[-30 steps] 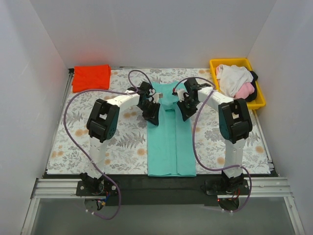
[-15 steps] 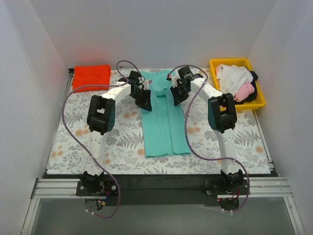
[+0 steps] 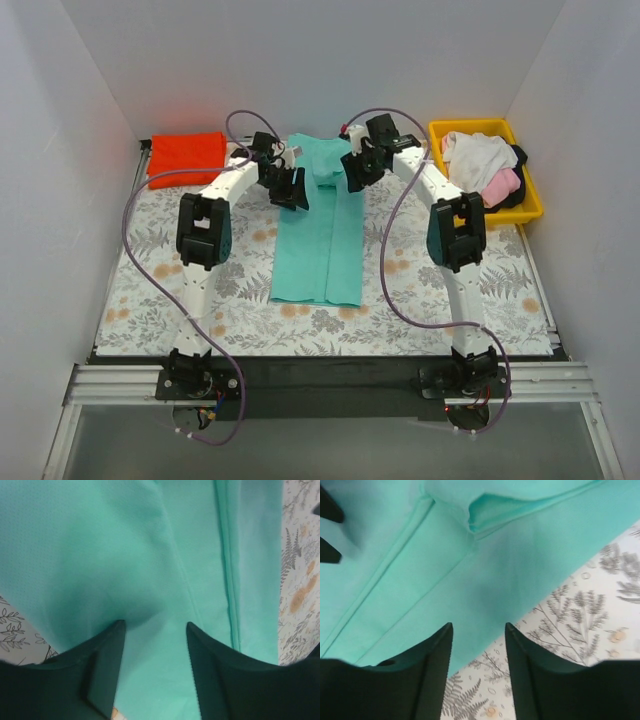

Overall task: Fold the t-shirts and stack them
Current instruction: Fold the tshirt

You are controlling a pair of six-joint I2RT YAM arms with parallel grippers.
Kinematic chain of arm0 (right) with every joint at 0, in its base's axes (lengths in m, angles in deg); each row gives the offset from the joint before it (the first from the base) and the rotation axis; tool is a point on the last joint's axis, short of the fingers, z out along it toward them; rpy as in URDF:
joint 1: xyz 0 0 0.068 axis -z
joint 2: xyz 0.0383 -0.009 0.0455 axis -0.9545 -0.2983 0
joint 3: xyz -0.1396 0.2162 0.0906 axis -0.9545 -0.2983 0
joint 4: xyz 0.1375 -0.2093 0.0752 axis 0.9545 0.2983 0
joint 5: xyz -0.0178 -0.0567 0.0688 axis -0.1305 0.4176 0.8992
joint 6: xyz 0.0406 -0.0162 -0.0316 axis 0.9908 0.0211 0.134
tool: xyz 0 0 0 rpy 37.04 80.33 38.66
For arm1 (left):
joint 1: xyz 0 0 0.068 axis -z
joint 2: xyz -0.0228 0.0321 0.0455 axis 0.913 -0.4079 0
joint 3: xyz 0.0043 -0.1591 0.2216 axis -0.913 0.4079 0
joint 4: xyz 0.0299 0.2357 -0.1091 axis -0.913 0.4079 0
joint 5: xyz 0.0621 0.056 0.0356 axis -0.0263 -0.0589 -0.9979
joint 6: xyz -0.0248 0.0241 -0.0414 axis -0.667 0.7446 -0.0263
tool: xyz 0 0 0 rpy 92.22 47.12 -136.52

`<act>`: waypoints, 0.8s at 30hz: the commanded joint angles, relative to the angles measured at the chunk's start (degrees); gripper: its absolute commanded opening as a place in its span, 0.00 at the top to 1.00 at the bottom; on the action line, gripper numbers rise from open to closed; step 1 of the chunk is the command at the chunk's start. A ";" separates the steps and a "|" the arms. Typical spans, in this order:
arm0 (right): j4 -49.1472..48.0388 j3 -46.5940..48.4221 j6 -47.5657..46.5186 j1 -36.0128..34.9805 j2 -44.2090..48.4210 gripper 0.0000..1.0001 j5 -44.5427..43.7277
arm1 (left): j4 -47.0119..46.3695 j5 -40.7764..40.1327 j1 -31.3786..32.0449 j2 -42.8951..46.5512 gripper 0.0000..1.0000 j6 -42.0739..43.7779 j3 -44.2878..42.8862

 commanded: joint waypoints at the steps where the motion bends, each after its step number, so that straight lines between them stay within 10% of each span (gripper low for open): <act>1: -3.75 2.10 -5.45 0.51 12.87 0.45 0.89 | 0.37 1.37 -0.11 9.74 0.45 2.60 -3.73; 3: -4.72 0.60 -9.40 0.60 17.11 0.29 1.41 | -0.42 3.56 -0.37 16.50 0.20 5.41 -2.77; 5: -5.86 -0.28 -11.34 0.60 23.44 0.02 3.52 | -2.70 4.53 -0.37 24.29 0.14 9.10 -0.41; 12: -9.12 -19.15 -19.42 -0.10 41.81 0.02 15.90 | -16.78 6.13 -0.20 46.74 0.10 20.34 24.99; 18: -6.83 -42.27 -23.56 -10.29 51.75 0.02 12.84 | 4.92 14.90 -2.56 53.16 0.10 46.57 37.98; 24: -11.30 -62.83 -27.95 -20.31 56.32 0.03 8.01 | 0.99 16.94 -0.30 68.01 0.14 55.69 64.62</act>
